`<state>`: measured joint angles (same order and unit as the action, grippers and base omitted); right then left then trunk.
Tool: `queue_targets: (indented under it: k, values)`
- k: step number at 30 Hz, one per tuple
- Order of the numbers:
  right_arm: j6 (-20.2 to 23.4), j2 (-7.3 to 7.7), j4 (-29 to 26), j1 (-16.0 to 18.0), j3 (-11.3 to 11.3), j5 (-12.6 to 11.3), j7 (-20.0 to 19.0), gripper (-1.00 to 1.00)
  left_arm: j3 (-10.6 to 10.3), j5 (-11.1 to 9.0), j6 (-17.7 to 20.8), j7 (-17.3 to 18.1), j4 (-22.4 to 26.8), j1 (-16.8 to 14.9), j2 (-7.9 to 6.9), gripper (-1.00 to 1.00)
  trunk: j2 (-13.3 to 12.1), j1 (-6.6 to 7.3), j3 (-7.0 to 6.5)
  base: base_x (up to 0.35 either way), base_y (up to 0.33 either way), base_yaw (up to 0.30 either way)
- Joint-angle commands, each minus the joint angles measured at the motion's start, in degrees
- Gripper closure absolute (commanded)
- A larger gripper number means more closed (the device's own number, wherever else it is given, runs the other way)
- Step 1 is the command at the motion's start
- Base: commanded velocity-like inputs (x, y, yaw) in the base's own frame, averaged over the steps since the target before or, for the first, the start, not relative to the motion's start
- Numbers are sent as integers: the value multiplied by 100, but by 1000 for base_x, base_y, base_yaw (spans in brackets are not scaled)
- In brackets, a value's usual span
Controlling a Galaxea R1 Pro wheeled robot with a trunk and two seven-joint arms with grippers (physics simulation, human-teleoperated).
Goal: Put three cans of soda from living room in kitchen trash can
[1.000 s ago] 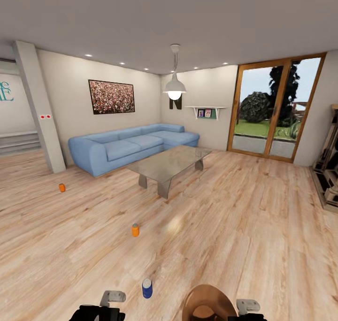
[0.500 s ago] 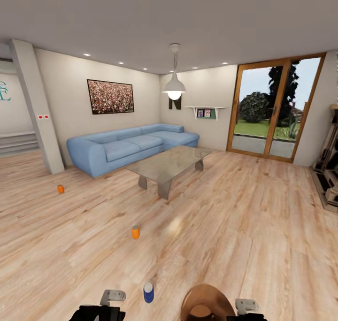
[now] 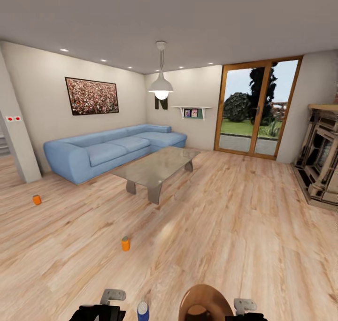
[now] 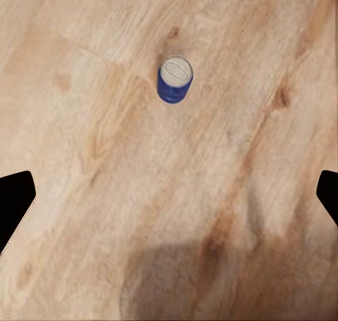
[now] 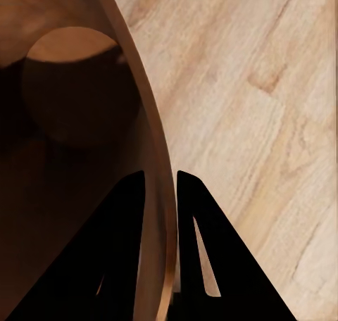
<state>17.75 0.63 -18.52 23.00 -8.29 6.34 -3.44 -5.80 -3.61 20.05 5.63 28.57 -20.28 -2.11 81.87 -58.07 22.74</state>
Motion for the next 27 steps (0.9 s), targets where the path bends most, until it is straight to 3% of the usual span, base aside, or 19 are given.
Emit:
queue_targets:
  k: [1, 17, 27]
  values:
    - [3, -1, -8, 3, -15, -45, -31, 100, 0, 0, -1, 0, -1, -1, 0, -100, 0, 0, -1, 257, 15, -56]
    - [17, -1, -11, 3, -15, -45, -33, 100, 0, 9, -1, -4, -1, 0, 0, -100, 0, 0, -1, 209, -38, -117]
    - [18, -1, -11, 3, -15, -45, -28, 100, 0, 9, -1, -9, -1, -2, 0, -100, 0, 0, -1, 180, -130, -25]
